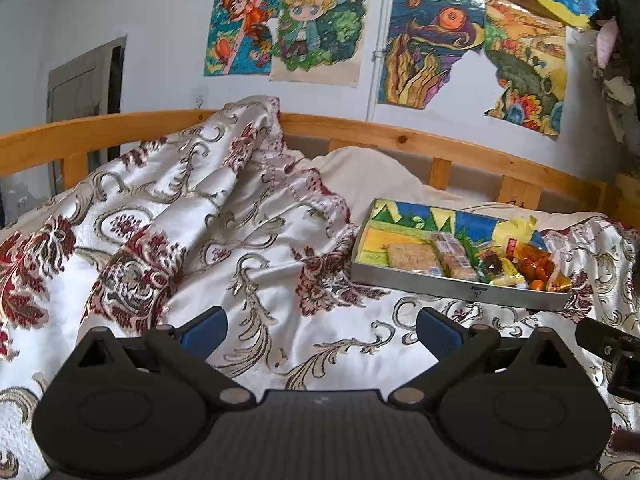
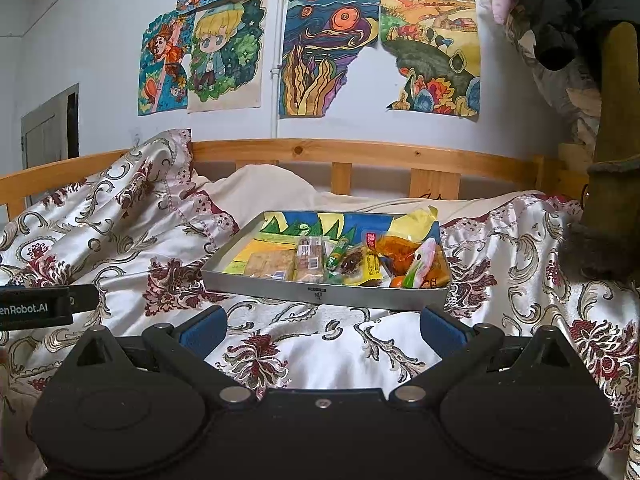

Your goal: Organize snacks

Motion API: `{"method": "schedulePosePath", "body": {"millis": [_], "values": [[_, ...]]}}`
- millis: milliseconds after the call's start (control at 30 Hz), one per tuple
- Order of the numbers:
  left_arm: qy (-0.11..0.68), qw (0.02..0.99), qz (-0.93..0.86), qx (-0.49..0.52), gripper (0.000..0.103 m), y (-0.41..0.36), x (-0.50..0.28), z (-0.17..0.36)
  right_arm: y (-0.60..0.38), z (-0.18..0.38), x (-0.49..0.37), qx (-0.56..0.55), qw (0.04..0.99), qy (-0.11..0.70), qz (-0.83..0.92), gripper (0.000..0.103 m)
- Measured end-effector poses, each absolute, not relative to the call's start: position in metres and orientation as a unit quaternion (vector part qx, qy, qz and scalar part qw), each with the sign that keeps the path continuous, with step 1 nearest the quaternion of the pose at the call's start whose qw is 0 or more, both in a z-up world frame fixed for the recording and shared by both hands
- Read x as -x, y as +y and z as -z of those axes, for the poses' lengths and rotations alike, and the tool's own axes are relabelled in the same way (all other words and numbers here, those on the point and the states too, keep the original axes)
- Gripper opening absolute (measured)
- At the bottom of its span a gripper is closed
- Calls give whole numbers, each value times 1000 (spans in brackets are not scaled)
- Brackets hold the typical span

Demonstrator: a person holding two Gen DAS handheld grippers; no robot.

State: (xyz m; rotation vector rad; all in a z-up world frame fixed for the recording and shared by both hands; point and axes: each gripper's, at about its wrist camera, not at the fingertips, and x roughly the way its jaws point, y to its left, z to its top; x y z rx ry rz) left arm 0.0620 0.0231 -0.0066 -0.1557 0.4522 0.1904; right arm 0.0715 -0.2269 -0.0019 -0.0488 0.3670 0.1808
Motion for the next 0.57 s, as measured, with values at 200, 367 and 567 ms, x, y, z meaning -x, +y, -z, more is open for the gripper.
{"method": "schedulePosePath", "body": {"millis": [200, 367, 567], "values": [[224, 966, -103, 81, 102, 25, -61, 8, -227, 2, -72, 26, 979, 183, -91, 102], [225, 965, -108, 85, 102, 28, -62, 8, -227, 2, -72, 27, 979, 183, -91, 102], [229, 963, -110, 88, 102, 29, -63, 9, -226, 2, -71, 27, 979, 183, -91, 102]]}}
